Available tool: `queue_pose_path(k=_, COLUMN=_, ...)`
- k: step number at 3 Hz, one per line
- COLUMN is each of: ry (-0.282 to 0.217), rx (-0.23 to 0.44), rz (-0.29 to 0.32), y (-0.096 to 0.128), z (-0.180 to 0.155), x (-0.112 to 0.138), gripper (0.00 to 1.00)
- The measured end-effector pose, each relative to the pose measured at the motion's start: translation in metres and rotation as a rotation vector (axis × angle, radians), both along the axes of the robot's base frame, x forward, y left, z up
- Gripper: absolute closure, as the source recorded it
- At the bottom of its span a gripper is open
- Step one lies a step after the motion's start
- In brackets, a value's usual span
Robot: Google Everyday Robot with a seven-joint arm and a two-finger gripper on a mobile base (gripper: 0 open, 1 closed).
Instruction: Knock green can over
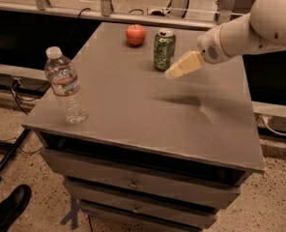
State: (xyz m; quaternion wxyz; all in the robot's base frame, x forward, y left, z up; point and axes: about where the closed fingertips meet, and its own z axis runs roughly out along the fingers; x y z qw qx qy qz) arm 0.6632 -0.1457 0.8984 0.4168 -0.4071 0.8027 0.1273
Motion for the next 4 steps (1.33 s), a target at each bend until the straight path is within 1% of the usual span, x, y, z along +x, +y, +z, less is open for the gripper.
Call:
queue_pose_path(k=1, ry=-0.075, rx=0.087, rz=0.014, y=0.022, z=-0.004, x=0.028, gripper=0.00)
queue_pose_path(k=2, ry=-0.143, rx=0.148, rz=0.051, y=0.045, z=-0.008, x=0.050, gripper=0.00)
queue_pose_path(k=3, ry=-0.188, rx=0.224, rz=0.051, y=0.056, z=-0.006, x=0.068, gripper=0.23)
queue_pose_path(k=4, ry=-0.209, rx=0.255, rz=0.045, y=0.055, z=-0.001, x=0.074, gripper=0.47)
